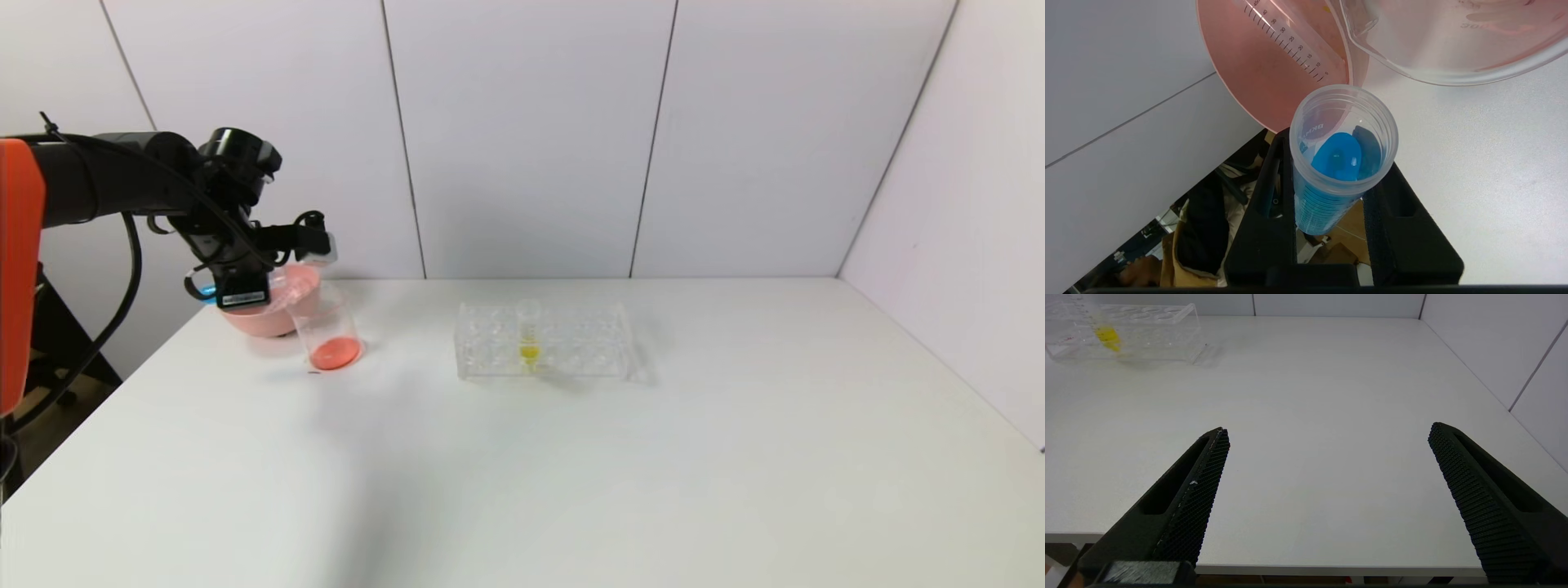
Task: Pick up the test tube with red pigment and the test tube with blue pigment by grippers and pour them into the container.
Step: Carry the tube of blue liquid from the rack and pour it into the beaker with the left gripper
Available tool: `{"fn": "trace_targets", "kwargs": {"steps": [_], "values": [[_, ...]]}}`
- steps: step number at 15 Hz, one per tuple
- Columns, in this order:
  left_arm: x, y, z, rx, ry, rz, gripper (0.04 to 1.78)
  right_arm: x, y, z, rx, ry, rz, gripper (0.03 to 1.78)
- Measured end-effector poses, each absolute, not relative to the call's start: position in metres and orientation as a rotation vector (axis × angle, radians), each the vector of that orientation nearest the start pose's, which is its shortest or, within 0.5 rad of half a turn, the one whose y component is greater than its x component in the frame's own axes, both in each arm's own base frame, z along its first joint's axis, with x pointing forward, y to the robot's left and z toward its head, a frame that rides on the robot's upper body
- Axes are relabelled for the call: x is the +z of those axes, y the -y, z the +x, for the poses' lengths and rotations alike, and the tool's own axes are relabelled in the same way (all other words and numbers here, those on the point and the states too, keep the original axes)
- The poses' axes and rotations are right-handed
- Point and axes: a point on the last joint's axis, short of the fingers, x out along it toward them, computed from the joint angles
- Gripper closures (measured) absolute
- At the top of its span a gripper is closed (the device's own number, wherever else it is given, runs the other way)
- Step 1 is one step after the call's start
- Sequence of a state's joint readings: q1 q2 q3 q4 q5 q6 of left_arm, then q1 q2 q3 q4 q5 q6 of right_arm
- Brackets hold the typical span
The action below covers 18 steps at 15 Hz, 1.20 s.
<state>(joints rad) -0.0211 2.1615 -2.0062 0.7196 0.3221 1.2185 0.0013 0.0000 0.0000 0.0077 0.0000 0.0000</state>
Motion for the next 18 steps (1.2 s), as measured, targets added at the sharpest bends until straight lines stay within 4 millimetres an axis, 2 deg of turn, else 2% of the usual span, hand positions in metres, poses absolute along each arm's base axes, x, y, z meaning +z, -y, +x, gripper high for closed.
{"fn": "trace_targets", "kwargs": {"steps": [18], "values": [[0.2151,0.0078,0.4186,-0.296,-0.938,1.287,1.34,0.0747,0.0,-0.0228,0.001,-0.008,0.0,0.04]]}}
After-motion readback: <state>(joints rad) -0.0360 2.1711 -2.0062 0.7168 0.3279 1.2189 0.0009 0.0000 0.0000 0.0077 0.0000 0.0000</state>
